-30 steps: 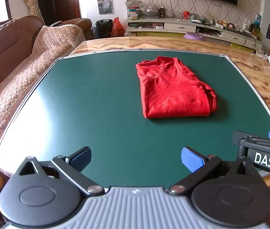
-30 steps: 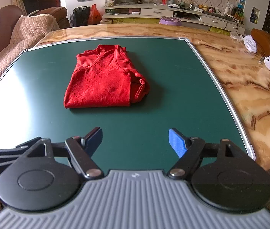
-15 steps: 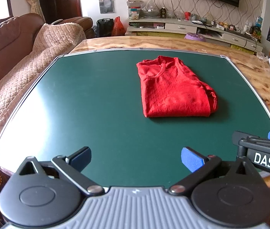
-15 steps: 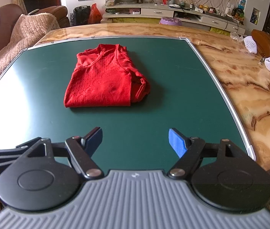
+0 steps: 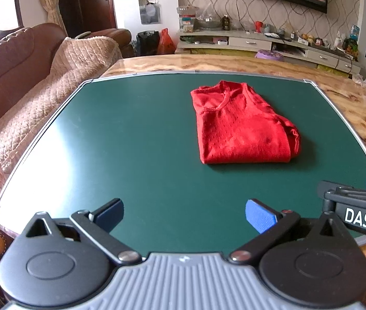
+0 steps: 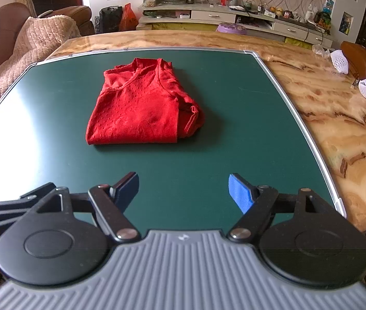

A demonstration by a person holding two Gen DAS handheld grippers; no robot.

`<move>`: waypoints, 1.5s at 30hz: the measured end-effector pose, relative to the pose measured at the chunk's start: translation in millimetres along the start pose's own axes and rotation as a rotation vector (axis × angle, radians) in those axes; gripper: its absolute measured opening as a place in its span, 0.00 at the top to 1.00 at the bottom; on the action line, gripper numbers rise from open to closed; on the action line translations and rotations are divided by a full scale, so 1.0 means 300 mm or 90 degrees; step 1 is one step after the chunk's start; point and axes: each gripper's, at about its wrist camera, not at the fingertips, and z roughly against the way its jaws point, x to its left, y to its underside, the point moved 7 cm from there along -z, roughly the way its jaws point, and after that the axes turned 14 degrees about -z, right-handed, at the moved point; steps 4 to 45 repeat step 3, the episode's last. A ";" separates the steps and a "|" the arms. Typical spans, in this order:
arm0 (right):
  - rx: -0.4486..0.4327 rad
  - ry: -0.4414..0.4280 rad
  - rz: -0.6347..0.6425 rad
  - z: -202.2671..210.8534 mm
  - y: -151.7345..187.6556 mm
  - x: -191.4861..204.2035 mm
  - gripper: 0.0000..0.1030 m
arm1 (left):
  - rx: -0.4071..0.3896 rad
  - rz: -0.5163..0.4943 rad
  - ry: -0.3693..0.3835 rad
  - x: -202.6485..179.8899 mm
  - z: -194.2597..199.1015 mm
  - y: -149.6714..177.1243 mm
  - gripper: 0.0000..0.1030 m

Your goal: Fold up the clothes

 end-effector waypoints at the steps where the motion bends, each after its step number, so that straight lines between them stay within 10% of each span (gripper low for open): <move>1: 0.000 0.000 0.000 -0.001 -0.001 0.000 0.18 | -0.001 0.001 0.001 0.001 0.001 -0.001 0.00; 45: 0.000 0.001 0.001 0.000 0.001 0.003 0.18 | -0.003 0.005 0.007 0.002 0.003 -0.001 0.00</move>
